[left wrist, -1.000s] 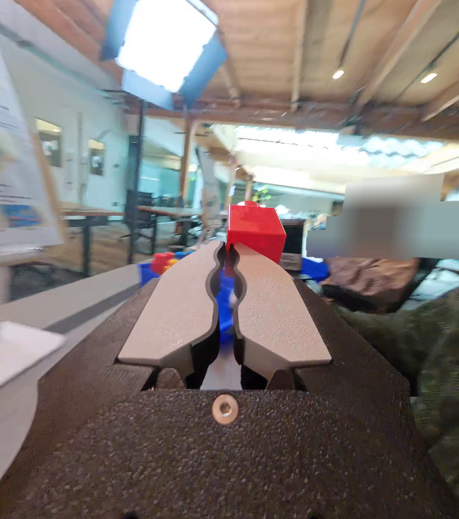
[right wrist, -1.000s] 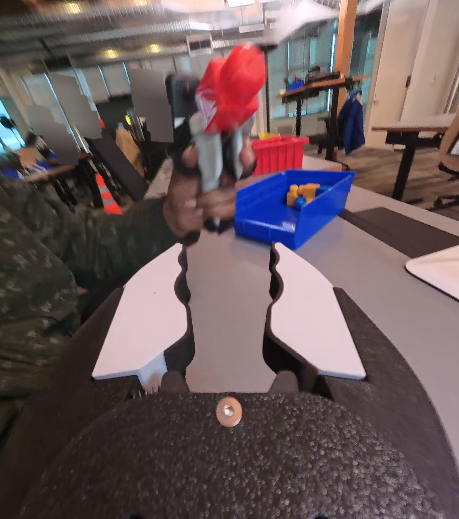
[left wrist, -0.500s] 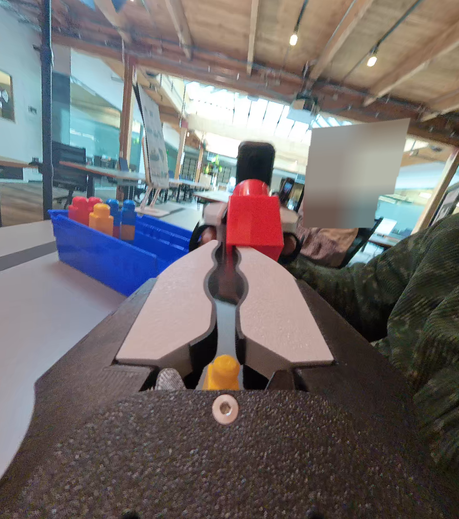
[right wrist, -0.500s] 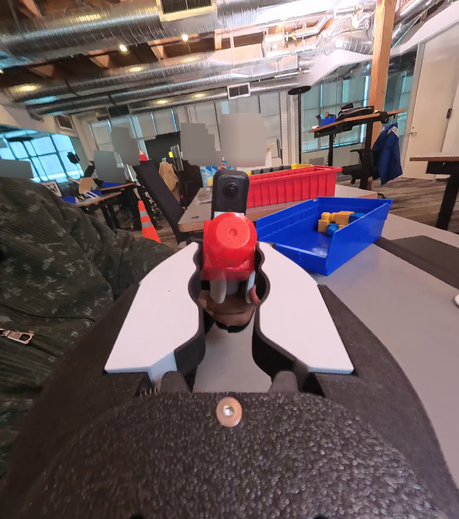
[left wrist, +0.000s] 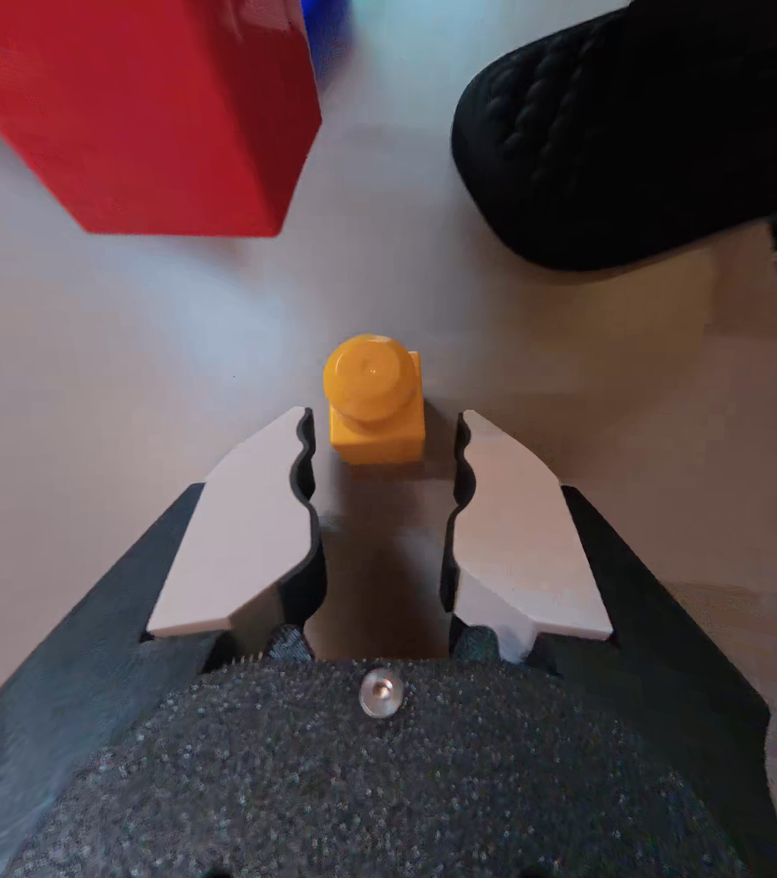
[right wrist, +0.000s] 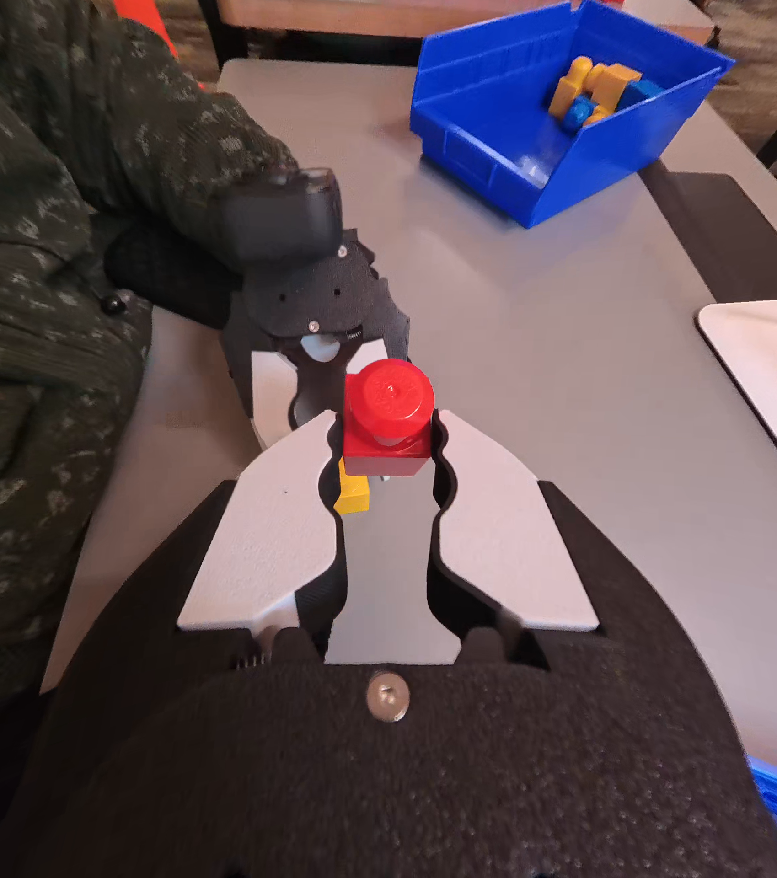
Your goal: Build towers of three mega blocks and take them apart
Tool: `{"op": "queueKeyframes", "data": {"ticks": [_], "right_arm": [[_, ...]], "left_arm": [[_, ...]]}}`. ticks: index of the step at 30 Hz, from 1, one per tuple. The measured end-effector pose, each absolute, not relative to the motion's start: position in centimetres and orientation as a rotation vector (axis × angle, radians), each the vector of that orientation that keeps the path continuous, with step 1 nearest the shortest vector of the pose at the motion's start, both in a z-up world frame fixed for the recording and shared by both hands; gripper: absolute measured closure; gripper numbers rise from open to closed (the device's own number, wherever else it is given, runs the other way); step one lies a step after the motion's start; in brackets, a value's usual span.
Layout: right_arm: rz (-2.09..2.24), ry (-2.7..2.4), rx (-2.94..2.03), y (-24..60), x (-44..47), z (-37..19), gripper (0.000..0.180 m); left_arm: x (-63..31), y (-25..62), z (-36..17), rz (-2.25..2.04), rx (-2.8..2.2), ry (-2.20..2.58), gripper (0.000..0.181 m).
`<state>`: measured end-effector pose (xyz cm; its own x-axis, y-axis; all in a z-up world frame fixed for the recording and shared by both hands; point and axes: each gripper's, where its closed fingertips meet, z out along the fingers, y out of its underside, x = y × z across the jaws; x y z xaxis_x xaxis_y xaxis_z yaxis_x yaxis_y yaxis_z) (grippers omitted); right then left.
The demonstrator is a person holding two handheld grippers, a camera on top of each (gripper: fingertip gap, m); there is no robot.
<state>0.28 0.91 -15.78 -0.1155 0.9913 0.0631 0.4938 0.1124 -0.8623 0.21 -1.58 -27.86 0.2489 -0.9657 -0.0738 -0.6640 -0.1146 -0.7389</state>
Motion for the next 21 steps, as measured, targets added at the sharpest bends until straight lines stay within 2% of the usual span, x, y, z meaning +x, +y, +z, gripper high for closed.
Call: {"op": "queueKeyframes", "data": {"ticks": [3,14,21], "right_arm": [[0.897,-1.75,-1.465,0.3,0.3,-16.3,0.144],[0.856,-1.926,-1.509,-2.1,-1.2,-19.3,0.144],[0.643,-1.985,-1.608,-1.4,-1.6,-21.4,0.144]], "left_arm": [[0.6,-1.1,-28.5,-0.465,-1.824,1.505,0.143],[-0.3,-2.1,-26.2,-0.613,-1.835,1.525,0.144],[-2.3,-1.8,-26.7,-0.55,-1.922,1.589,0.145]]}}
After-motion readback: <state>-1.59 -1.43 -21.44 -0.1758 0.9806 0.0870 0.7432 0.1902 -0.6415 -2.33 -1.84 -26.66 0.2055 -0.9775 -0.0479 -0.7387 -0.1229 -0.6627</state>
